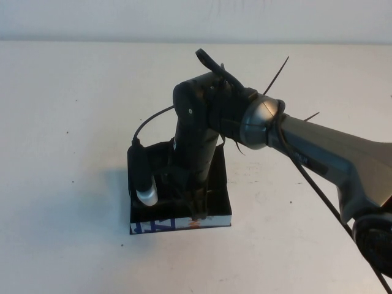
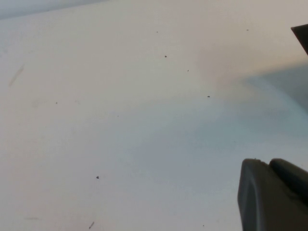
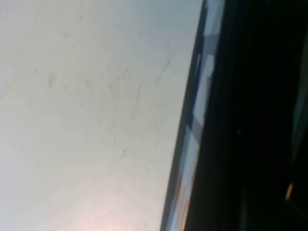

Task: Return glasses to glasses case
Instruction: Place the glasses in the glasses case

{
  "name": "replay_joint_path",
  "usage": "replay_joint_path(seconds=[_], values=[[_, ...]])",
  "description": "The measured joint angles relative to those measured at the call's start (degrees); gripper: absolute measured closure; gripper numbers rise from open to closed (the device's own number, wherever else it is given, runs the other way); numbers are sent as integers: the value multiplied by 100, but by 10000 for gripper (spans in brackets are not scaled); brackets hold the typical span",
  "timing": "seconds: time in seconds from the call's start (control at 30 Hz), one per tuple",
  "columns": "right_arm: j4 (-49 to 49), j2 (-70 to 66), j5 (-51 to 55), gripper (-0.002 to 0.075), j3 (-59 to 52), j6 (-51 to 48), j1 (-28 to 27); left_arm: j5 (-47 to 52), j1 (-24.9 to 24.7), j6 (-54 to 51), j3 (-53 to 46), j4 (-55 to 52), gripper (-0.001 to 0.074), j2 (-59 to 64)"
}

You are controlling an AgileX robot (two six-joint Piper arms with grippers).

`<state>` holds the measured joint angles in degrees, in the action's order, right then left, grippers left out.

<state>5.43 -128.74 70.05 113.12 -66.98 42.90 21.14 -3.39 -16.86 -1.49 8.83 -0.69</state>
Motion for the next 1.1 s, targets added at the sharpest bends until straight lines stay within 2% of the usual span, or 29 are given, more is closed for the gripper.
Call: replay_joint_path(seconds=[0.13, 0.27, 0.33, 0.6, 0.73, 0.83, 0.9, 0.97, 1.1], values=[[0, 0, 0, 598, 0, 0, 0, 0, 0, 0, 0, 0, 736, 0], [20, 0, 0, 462, 0, 0, 0, 0, 0, 0, 0, 0, 736, 0], [20, 0, 0, 422, 0, 0, 0, 0, 0, 0, 0, 0, 736, 0], [-25, 641, 0, 397, 0, 166, -12, 0, 0, 0, 0, 0, 736, 0], [-102, 1103, 18, 454, 0, 991, -12, 0, 0, 0, 0, 0, 736, 0], [-180, 1393, 37, 553, 0, 1546, -12, 0, 0, 0, 0, 0, 736, 0], [-195, 1507, 60, 645, 0, 1764, -25, 0, 0, 0, 0, 0, 736, 0], [-195, 1551, 73, 695, 0, 1874, -25, 0, 0, 0, 0, 0, 736, 0], [-195, 1565, 85, 730, 0, 2049, -37, 0, 0, 0, 0, 0, 736, 0]])
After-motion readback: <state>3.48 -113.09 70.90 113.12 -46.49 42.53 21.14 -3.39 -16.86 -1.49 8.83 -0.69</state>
